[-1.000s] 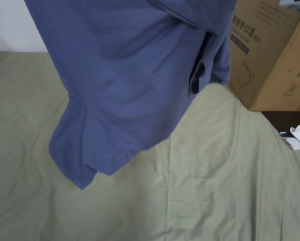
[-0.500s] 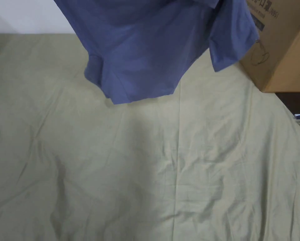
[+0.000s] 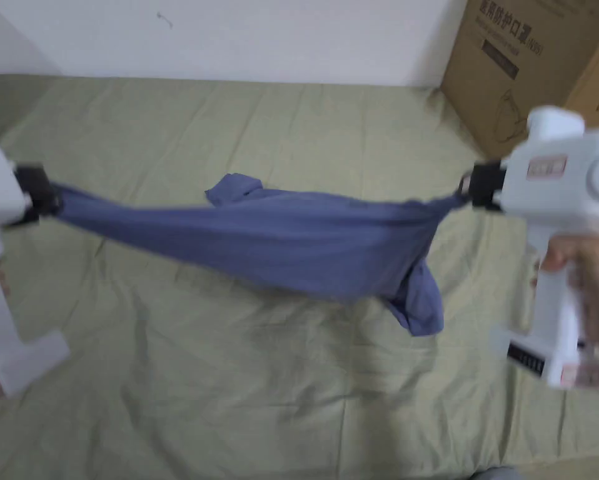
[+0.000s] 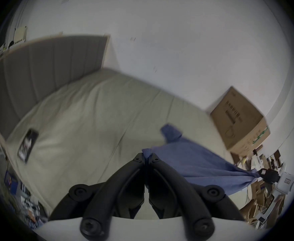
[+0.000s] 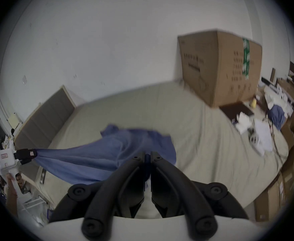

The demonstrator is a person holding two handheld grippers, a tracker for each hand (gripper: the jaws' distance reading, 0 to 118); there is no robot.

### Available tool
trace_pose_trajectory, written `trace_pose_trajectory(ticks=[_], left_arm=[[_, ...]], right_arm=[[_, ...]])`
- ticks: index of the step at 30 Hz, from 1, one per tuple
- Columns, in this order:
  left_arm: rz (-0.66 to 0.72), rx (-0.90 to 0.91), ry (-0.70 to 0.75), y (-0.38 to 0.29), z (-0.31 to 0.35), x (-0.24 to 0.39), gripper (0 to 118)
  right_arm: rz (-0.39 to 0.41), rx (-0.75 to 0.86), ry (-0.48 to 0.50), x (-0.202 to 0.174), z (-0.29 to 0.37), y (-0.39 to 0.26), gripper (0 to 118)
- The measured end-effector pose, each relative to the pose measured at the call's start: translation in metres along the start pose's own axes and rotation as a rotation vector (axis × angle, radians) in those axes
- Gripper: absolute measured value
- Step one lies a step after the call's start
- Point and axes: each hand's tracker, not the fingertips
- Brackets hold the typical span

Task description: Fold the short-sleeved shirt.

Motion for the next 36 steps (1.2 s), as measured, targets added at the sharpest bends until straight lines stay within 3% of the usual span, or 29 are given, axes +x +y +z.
trace_pose_trajectory(ticks=[6,11,12,13,15,16,17,18,23,27,31,36], left_arm=[[0.094,-0.211,0.168,-0.115,-0.026,-0.056,1],[0.086,-0.265,0.222,-0.154,-0.033,-0.065,4],[0.074,-0.263,0.228,-0.156,-0.032,-0.064,10],[0.047,-0.260,0.246,-0.154,-0.031,-0.062,39],[-0.014,-0.227,0.289,-0.145,-0.025,-0.058,96],[-0.042,-0.202,0.309,-0.139,-0.019,-0.056,107],[-0.056,-0.156,0.311,-0.132,-0.009,-0.052,107],[-0.068,-0.064,0.292,-0.122,0.001,-0.046,107],[-0.176,0.207,0.167,-0.076,0.050,-0.002,107],[-0.235,0.411,0.127,-0.062,0.083,0.040,108],[-0.297,0.570,0.052,-0.065,0.104,0.072,117],[-0.391,0.633,0.031,-0.075,0.110,0.096,117]], right_arm=[[-0.157,-0.204,0.012,0.024,-0.023,-0.116,5],[-0.118,-0.263,-0.034,0.028,-0.035,-0.166,5],[-0.121,-0.267,-0.038,0.030,-0.035,-0.170,6],[-0.127,-0.272,-0.043,0.032,-0.034,-0.172,11],[-0.136,-0.265,-0.066,0.033,-0.028,-0.169,51],[-0.113,-0.252,-0.097,0.033,-0.024,-0.164,87],[-0.082,-0.209,-0.111,0.032,-0.016,-0.159,106],[-0.053,-0.165,-0.124,0.030,-0.009,-0.154,115],[0.052,0.177,-0.186,0.005,0.052,-0.111,116],[0.082,0.420,-0.179,-0.021,0.095,-0.083,117],[0.107,0.566,-0.204,-0.044,0.116,-0.066,118],[0.149,0.640,-0.228,-0.063,0.120,-0.063,118]])
